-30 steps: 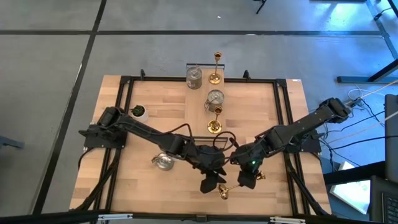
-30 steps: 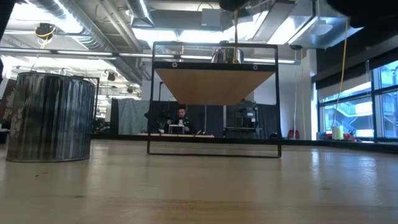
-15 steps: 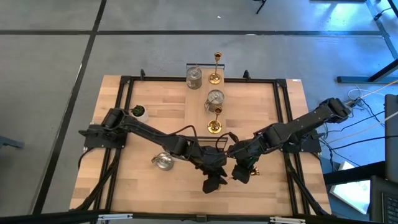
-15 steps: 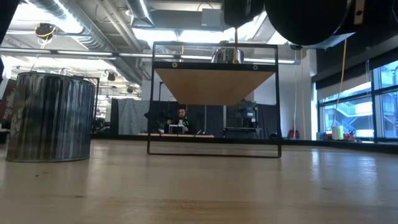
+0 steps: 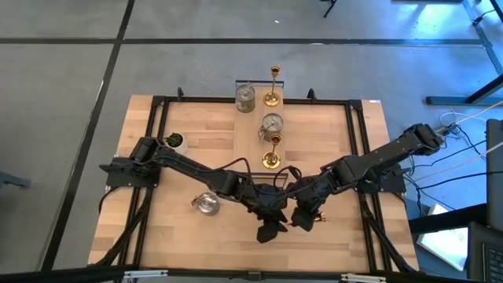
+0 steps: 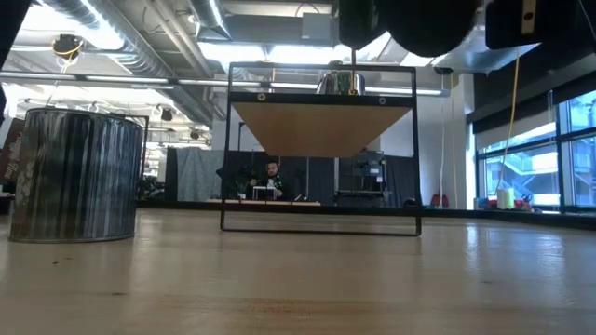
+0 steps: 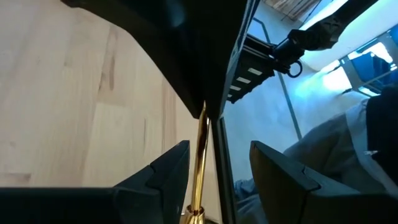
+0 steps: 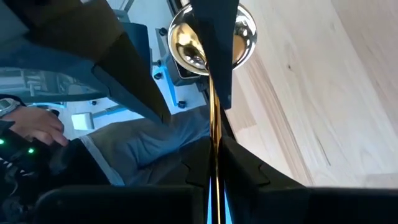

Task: Pick & Place candle stick holders
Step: Put the gold candle holder on the shelf

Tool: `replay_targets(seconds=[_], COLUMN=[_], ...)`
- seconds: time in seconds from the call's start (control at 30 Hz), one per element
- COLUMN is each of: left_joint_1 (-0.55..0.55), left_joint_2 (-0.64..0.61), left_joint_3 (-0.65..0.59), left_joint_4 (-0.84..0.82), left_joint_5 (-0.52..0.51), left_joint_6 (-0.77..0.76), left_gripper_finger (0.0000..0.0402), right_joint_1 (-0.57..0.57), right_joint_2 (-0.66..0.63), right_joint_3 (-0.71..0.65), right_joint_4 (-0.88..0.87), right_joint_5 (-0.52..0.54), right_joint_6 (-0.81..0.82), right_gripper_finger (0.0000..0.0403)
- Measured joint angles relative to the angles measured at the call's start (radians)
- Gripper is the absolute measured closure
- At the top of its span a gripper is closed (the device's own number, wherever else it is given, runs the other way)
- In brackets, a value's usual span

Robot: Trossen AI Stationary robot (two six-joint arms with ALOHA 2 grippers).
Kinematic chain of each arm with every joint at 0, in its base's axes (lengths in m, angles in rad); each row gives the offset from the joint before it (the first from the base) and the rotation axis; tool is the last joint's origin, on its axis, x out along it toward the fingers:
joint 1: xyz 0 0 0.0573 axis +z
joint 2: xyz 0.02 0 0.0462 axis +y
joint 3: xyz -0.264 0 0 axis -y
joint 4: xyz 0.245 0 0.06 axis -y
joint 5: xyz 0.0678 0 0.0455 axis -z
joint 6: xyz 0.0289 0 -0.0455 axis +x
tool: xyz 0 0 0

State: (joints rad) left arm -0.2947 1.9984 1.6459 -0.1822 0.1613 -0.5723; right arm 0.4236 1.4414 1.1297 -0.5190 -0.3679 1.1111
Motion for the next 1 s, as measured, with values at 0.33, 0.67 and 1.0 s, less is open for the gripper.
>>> replay_targets(seconds=[0.33, 0.67, 1.0], left_joint_1=[0.0, 0.0, 0.005], left_joint_2=[0.008, 0.008, 0.011], left_joint_3=[0.0, -0.001, -0.002], left_joint_4=[-0.007, -0.046, -0.054], left_joint_5=[0.016, 0.016, 0.018], left_joint_6=[0.002, 0.01, 0.007], left_gripper_finger=[0.0237, 0.0237, 0.0275], right_joint_1=[-0.008, -0.008, -0.018], right_joint_2=[0.0, 0.0, -0.001], right_joint_3=[0.0, 0.0, 0.002], right_joint_4=[0.018, 0.047, 0.092], right_joint_5=[0.001, 0.021, 0.03], right_joint_6=[-0.001, -0.012, -0.023], right_gripper_finger=[0.0369, 0.0369, 0.0369])
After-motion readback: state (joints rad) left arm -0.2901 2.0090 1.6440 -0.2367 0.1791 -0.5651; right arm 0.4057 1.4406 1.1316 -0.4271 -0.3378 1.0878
